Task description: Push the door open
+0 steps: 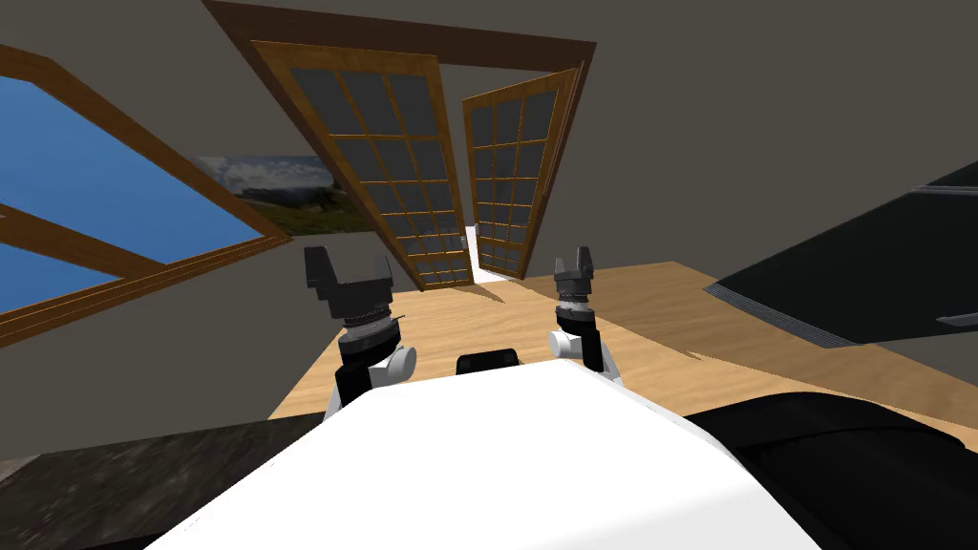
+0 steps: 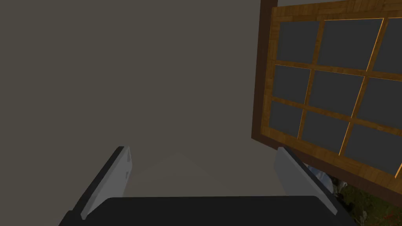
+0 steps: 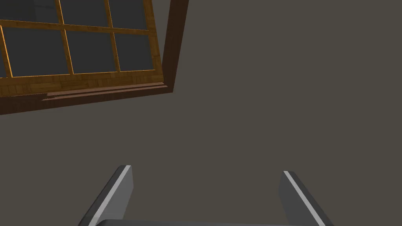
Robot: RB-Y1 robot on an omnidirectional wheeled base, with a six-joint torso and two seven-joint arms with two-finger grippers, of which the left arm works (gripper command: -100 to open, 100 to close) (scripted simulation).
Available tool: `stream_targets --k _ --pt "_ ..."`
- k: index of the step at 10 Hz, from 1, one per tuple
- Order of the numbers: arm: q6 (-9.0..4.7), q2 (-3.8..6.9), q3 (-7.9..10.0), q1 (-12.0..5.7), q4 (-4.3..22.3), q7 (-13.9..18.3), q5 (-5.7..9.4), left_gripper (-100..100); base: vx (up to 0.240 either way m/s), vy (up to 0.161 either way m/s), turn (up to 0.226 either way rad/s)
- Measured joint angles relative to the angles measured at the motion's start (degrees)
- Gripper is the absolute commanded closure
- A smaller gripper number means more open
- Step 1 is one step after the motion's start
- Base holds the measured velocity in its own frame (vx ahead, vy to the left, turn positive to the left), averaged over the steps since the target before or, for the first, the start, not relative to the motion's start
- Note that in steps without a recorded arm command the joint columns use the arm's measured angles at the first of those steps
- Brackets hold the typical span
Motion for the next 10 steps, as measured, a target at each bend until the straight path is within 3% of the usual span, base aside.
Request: stream_targets --k 10 --pt "-2.78 2.43 0.9 -4.43 12.9 7.9 6.03 -100 0.105 0.014 -0.084"
